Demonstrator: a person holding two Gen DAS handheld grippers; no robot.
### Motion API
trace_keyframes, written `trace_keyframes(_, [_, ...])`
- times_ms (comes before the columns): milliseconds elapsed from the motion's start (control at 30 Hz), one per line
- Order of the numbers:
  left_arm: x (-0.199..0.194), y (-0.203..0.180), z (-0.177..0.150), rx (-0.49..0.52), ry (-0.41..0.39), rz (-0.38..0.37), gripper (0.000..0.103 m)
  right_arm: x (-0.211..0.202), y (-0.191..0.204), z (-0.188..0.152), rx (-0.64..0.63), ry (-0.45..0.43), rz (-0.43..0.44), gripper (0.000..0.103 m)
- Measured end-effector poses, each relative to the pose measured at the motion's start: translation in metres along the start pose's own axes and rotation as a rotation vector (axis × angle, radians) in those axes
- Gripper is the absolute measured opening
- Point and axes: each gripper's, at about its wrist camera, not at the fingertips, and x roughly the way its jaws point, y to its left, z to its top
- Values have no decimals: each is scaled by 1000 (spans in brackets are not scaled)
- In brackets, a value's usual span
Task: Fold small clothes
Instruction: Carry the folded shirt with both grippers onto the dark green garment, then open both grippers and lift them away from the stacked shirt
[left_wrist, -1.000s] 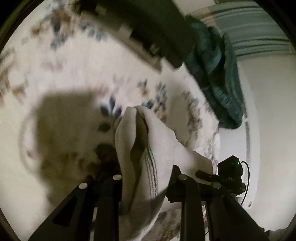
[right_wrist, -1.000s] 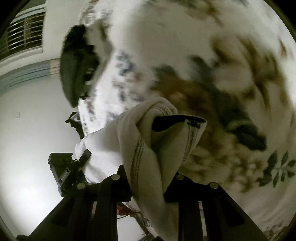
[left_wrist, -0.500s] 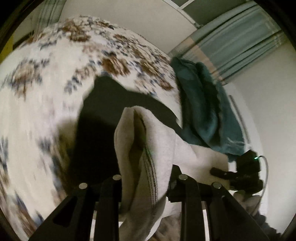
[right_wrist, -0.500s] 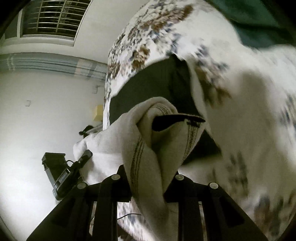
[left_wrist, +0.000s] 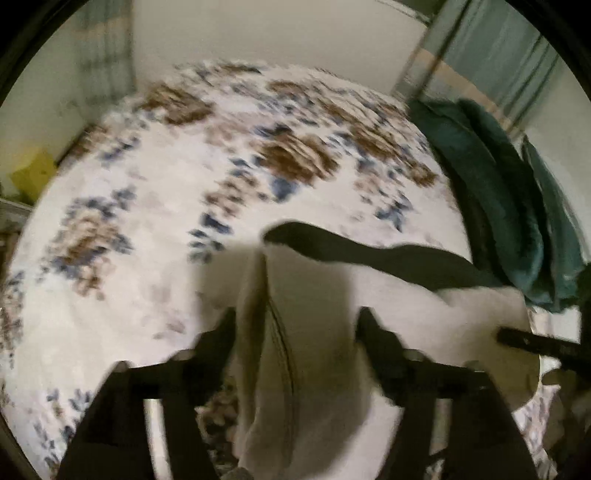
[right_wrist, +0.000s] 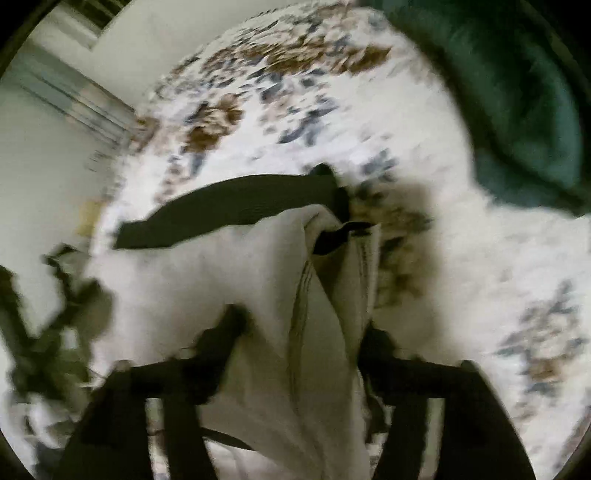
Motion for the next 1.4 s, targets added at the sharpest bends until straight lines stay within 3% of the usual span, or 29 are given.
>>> trace_keyframes(33, [-4, 1, -2, -2, -7, 20, 98, -6, 5, -5, -27, -19, -74, 80])
trace_keyframes(100, [-15, 0, -6, -3, -22, 78, 103, -19, 12, -19, -55, -60, -191, 103])
trace_keyframes(200, [-32, -7, -22, 13, -41, 180, 103, -41, 21, -47, -78, -103, -305, 103])
trace_keyframes(367, [-76, -35, -56, 61, -49, 241, 103, -94, 36, -96, -77, -183, -379, 103])
trace_keyframes(567, [-155, -67, -89, 74, -97, 229, 103, -196, 55, -156, -67, -297, -384, 103])
trace_keyframes(1033, [-401, -132, -168, 83, -304, 188, 103, -459, 95, -329, -149, -531, -379, 103])
trace_keyframes(1400, [-520, -154, -220, 86, -412, 187, 103, -599, 108, -444, -184, -662, -325, 103])
